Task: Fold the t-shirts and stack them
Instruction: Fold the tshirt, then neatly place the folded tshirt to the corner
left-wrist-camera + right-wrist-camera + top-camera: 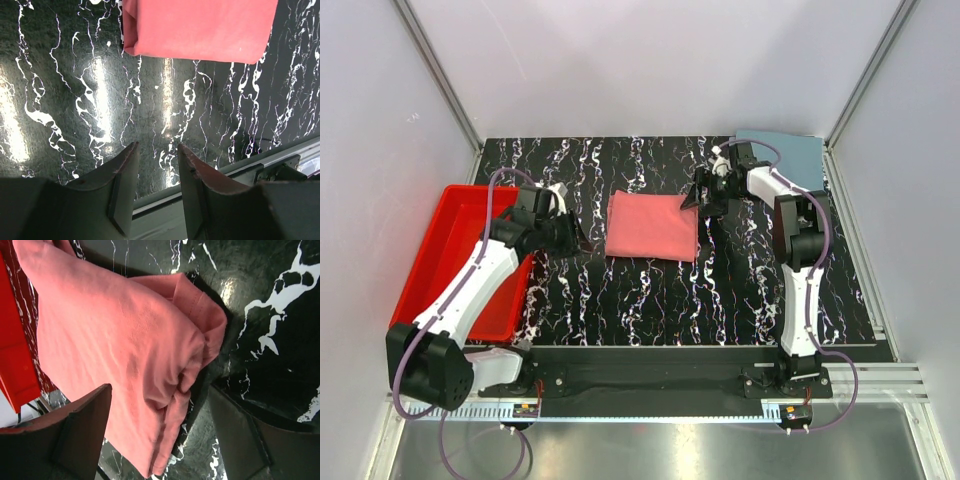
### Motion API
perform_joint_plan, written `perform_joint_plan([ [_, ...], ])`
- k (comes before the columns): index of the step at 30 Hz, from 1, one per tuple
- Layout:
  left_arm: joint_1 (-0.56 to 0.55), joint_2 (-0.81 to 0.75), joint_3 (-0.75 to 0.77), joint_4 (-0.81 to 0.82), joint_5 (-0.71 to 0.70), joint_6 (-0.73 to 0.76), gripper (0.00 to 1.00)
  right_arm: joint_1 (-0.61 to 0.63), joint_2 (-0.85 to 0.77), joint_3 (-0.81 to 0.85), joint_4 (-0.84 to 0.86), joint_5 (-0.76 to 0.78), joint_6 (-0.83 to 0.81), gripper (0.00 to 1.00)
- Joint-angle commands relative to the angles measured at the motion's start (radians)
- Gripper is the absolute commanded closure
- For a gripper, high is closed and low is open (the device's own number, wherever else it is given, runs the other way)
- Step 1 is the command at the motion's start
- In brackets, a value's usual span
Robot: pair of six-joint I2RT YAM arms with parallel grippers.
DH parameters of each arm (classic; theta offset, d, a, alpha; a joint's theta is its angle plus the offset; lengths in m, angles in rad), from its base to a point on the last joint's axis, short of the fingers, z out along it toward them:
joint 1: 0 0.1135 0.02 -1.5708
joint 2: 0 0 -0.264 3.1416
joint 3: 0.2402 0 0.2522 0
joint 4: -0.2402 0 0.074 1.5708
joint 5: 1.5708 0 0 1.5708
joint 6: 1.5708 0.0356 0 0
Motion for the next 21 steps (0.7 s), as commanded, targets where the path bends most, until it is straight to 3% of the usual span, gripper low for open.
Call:
perform_joint_plan([
  [1, 0.001, -0.035, -0.006, 0.006, 0.024, 0.002, 0.59, 0.029, 0.036, -0.014, 0.051, -0.012, -0.004, 0.16],
  [5, 0.001, -0.047, -0.018, 0.010, 0.028, -0.009, 0.58, 0.086, 0.101, 0.030, 0.051, -0.002, 0.028, 0.19],
  [8, 0.001, -0.058, -0.027, 0.010, 0.030, -0.015, 0.58, 0.109, 0.126, 0.042, 0.090, 0.020, 0.085, 0.28],
  [12, 0.001, -0.076, -0.044, 0.011, 0.033, -0.021, 0.58, 0.115, 0.145, 0.052, 0.100, 0.074, 0.132, 0.48],
  [15, 0.001, -0.090, -0.065, 0.013, 0.043, -0.032, 0.58, 0.115, 0.137, 0.061, 0.096, 0.140, 0.131, 0.77],
  [16, 0.001, -0.096, -0.068, 0.014, 0.047, -0.034, 0.58, 0.115, 0.132, 0.068, 0.090, 0.168, 0.129, 0.92],
  [18, 0.001, -0.122, -0.085, 0.020, 0.053, -0.043, 0.58, 0.115, 0.109, 0.099, 0.068, 0.175, 0.119, 1.00],
  [21, -0.022, -0.183, -0.085, 0.016, 0.028, -0.040, 0.58, 0.117, 0.070, 0.150, 0.010, 0.204, 0.096, 1.00],
])
